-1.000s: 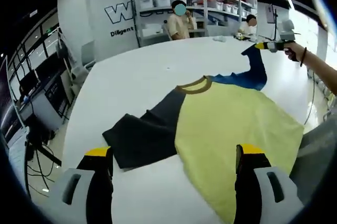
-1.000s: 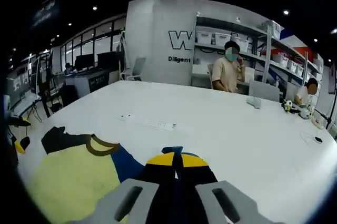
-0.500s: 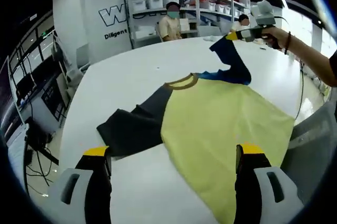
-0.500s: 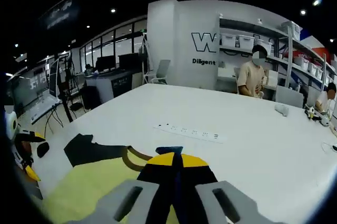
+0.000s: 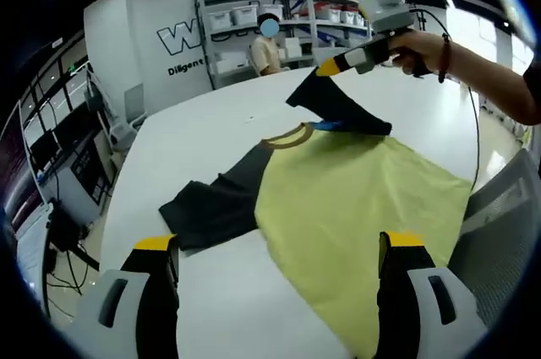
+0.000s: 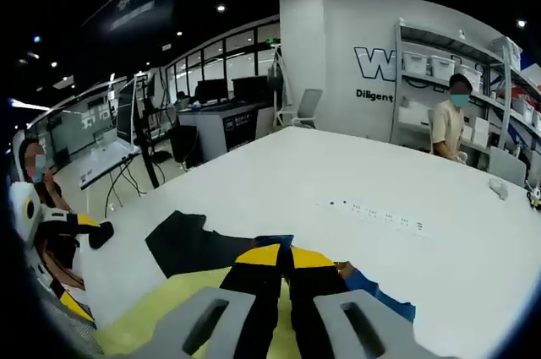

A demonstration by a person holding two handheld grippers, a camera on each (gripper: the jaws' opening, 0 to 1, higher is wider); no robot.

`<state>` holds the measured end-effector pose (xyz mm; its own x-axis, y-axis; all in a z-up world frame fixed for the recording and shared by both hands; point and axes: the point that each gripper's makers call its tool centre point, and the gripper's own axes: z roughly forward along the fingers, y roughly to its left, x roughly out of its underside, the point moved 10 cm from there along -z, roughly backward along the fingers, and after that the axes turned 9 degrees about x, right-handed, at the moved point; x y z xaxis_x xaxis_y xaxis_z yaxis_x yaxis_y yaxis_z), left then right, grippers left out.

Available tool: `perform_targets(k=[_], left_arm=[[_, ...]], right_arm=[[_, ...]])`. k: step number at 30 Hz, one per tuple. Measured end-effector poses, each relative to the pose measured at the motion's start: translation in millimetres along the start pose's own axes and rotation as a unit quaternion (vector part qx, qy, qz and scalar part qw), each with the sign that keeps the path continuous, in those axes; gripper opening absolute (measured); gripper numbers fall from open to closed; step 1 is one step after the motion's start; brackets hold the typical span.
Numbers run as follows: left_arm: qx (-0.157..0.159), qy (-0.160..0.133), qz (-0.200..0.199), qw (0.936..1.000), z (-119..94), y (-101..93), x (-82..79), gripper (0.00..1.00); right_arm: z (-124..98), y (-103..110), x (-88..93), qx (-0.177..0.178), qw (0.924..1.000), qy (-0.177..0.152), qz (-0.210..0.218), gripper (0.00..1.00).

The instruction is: Fold the garment on the visible template until the final outline fits inside the template.

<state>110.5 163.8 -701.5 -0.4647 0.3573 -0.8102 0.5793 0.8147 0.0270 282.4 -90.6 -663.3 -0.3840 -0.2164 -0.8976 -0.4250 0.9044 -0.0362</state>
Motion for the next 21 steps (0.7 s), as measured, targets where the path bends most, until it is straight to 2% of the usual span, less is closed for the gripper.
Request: perform_targets(k=[4,7,10,13,16,18,21], left_arm=[[0.003,-0.01,-0.005,0.9999,-1.7,1.1,1.8,0.99],[-0.001,-0.013,-0.003,0.9999,-2.8,2.8,2.1,0.98],[-0.019,-0.025,0.003,0.9995,-8.9,5.9,-3.0,0.96],[-0.017,-0.041,0.001,0.999,-12.7,8.2,-7.0,0.97],[-0.022,-0.039,0.0,0.999,-13.5,10.1,-6.0,0.97],[-0.027,-0.035,-0.001,0.999,-14.6,10.9,-3.3,0.97],[-0.027,-0.034,-0.007,0.999,-15.6,10.4,0.1,0.97]], right_arm=[[9.3,29.8,-4.8,-0.022,0.9996,-0.004,-0.017,0.0],[15.3,46.7,-1.7,-0.029,0.9991,0.001,-0.032,0.0],[22.7,59.8,7.6,-0.037,0.9983,0.019,-0.04,0.0],[29.2,73.5,19.7,-0.042,0.9965,0.039,-0.061,0.0],[33.1,83.2,28.0,-0.05,0.9952,0.051,-0.066,0.0],[36.7,91.8,37.4,-0.058,0.9925,0.063,-0.087,0.0],[39.6,99.1,46.4,-0.067,0.9911,0.073,-0.089,0.0]])
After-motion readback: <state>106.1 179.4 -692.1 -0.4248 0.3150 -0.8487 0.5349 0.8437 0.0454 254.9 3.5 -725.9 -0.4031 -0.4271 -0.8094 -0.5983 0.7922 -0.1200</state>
